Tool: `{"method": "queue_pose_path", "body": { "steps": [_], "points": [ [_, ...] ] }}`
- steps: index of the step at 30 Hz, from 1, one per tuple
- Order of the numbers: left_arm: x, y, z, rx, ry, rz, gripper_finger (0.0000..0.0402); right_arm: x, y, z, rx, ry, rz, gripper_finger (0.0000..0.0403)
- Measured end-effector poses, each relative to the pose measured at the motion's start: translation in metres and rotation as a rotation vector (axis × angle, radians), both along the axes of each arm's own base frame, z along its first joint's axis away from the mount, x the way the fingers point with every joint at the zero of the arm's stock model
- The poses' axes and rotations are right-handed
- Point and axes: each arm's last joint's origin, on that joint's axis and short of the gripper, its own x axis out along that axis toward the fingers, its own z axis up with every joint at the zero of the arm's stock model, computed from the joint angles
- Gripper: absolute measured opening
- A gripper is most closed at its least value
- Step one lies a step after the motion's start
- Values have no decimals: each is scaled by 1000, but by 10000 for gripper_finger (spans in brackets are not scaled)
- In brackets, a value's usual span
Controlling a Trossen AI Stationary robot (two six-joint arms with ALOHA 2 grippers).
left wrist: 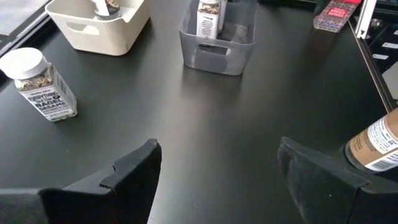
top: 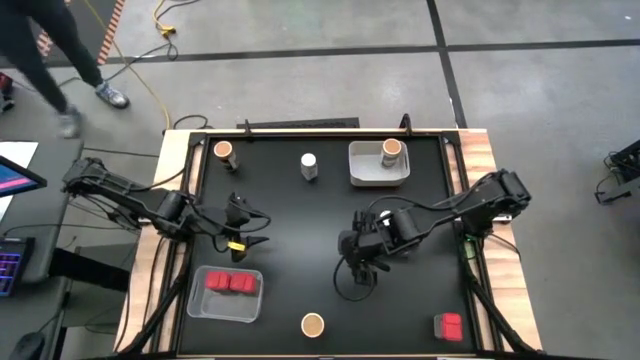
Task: Sort spices by type
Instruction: Put the bottom gold spice bottle in the gray bin
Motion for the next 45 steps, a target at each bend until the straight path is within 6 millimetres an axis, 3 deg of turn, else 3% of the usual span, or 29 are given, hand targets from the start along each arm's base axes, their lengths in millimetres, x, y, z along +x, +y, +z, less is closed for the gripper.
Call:
{"method": "queue_pose_path", "body": {
  "steps": [12, 17, 23, 34, 37, 45],
  "points": [
    [0, 0, 0, -11, -3, 6, 309, -7, -6, -3, 4, 80, -82, 378],
    [0, 0, 0, -7, -2, 4, 309, -13, -6, -5, 32, 134, -204, 378],
    [0, 0, 0, -4, -4, 2, 309, -9, -4, -4, 85, 88, -265, 378],
    [0, 0, 0, 79, 11, -42, 309, 6, 45, 2, 49, -170, 238, 378],
    [0, 0, 0, 93, 13, -48, 309, 16, 56, 1, 78, -261, 266, 378],
    [-1, 1, -2, 106, 42, -51, 309, 50, 88, -24, 107, -277, 310, 378]
  ]
}}
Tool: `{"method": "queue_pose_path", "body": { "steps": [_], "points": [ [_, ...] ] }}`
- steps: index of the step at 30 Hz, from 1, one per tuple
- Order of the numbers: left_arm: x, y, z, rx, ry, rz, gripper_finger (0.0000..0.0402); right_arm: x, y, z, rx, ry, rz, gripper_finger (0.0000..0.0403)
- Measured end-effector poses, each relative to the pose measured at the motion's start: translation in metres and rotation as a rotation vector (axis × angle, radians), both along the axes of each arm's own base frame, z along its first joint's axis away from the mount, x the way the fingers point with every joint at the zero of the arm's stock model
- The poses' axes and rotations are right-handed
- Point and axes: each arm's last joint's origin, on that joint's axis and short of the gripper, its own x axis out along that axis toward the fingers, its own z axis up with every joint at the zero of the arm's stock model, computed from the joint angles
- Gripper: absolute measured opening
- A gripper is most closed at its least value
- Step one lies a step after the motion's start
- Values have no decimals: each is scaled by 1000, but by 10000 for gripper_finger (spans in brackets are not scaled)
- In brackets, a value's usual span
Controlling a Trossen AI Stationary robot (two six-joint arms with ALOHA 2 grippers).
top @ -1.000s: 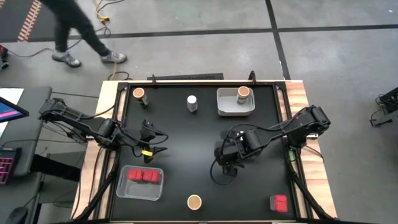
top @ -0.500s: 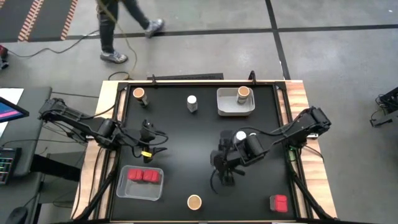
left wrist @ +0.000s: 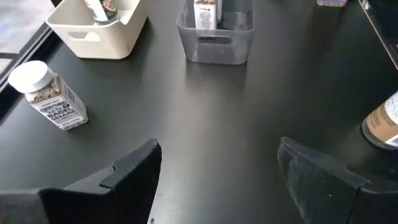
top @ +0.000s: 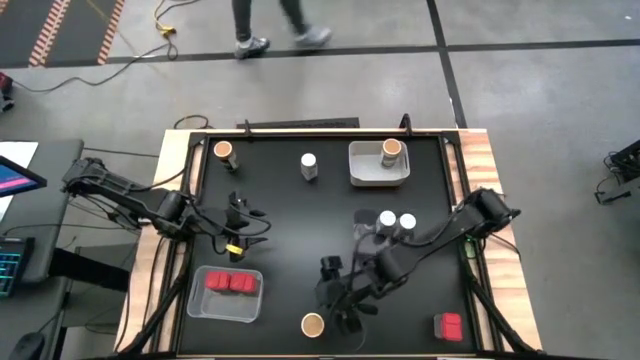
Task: Sort spices by type
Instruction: Put the bottom gold spice bottle in the gray bin
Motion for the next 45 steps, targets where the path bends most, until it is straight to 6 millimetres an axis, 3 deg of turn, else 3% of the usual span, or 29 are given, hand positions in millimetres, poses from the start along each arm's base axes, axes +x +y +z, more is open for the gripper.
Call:
{"method": "queue_pose_path", "body": {
  "steps": [5, 16, 25, 45],
  "points": [
    [0, 0, -1, 3, 8, 0, 309, 22, 20, -7, -31, 12, 55, 378],
    [-2, 1, -3, 15, 41, 0, 309, 48, 39, -24, 2, 47, 100, 378],
    [-3, 1, -4, 17, 45, 2, 309, 49, 45, -39, -1, 90, 111, 378],
    [-3, 1, -4, 19, 44, 5, 309, 52, 36, -55, 30, 211, 109, 377]
  ]
}}
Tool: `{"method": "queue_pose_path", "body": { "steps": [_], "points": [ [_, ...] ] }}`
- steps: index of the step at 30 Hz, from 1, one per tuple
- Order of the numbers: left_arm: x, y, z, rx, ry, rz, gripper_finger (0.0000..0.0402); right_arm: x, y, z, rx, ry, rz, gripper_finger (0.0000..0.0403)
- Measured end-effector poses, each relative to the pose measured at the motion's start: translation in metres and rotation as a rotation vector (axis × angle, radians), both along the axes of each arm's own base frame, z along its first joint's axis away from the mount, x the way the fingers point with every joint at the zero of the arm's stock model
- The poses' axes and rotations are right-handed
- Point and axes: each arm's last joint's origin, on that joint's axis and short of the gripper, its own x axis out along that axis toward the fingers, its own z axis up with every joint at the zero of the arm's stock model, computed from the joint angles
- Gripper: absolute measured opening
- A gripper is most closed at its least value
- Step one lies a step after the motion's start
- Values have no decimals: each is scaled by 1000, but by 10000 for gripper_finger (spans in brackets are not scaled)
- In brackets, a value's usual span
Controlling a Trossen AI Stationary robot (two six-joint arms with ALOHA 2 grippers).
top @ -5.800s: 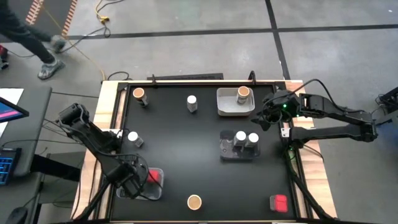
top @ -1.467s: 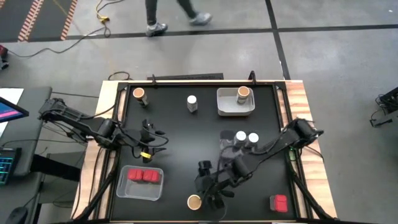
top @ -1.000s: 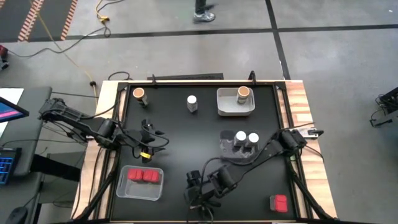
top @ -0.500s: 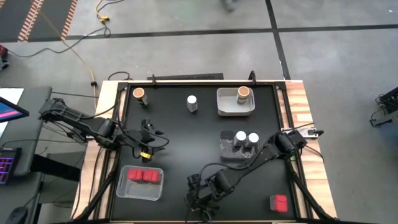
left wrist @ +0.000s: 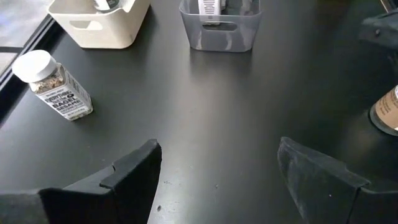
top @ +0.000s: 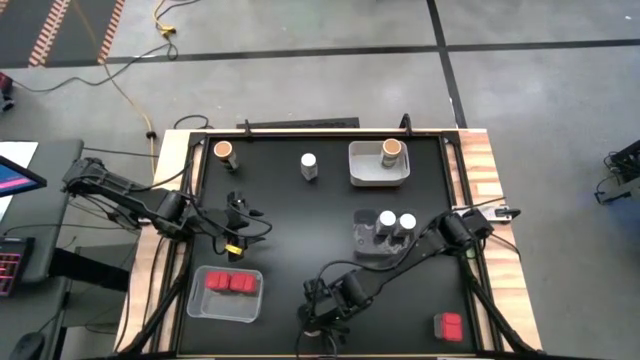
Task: Sort spices by type
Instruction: Put the bottom gold spice bottle in the gray bin
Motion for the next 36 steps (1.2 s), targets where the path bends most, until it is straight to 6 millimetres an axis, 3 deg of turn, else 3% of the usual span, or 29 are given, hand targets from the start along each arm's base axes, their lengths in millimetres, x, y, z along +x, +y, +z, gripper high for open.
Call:
{"method": "queue_pose_path", "body": {
  "steps": [10, 19, 26, 32, 36],
  "points": [
    [0, 0, 0, -2, 1, 2, 309, 10, -1, -9, 21, -35, -23, 372],
    [0, 0, 0, -11, 1, 8, 309, 9, -6, -12, 5, 1, -28, 316],
    [0, 0, 0, -11, 1, 8, 309, 9, -6, -11, 5, 1, -28, 311],
    [0, 0, 0, -12, -2, 9, 309, 5, -17, -2, -24, 48, -48, 310],
    [0, 0, 1, -70, -18, 43, 309, 0, -32, 22, -69, 74, -86, 309]
  ]
}}
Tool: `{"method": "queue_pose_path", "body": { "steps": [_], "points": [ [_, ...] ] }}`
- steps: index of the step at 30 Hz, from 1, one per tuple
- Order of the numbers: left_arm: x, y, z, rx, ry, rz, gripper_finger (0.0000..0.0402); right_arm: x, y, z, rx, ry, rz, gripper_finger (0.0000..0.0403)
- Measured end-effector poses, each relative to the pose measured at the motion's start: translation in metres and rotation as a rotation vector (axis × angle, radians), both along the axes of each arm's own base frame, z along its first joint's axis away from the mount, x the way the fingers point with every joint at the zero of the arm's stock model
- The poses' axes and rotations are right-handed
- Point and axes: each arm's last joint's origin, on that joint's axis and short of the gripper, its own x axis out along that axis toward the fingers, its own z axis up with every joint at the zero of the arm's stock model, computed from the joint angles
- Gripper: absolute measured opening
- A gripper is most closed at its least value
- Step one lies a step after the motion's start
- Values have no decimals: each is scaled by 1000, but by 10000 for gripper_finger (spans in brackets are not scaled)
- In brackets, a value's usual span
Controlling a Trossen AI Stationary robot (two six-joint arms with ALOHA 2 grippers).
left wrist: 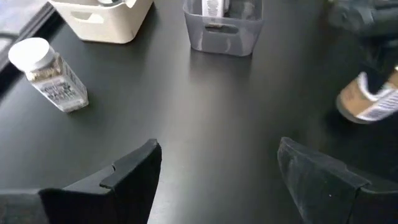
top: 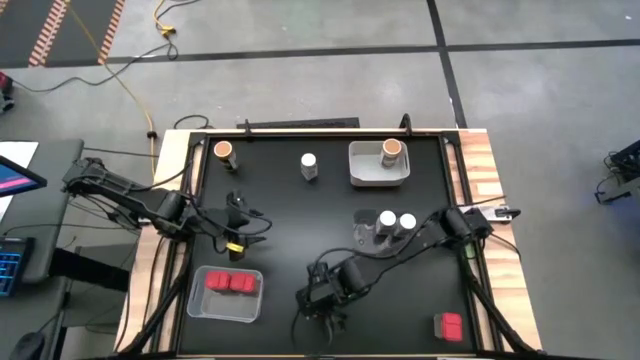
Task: Sort spices by type
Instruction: Put the bottom gold spice bottle in the gray bin
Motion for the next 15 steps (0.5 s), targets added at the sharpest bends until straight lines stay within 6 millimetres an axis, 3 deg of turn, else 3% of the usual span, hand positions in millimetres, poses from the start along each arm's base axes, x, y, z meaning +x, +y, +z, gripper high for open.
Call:
{"method": "queue_pose_path", "body": {
  "steps": [7, 15],
  "points": [
    [0, 1, 0, -33, -9, 27, 309, -23, -32, 61, -98, -86, -100, 309],
    [0, 1, 0, -33, -10, 28, 309, -78, -96, 126, -202, -5, -332, 309]
  ]
}}
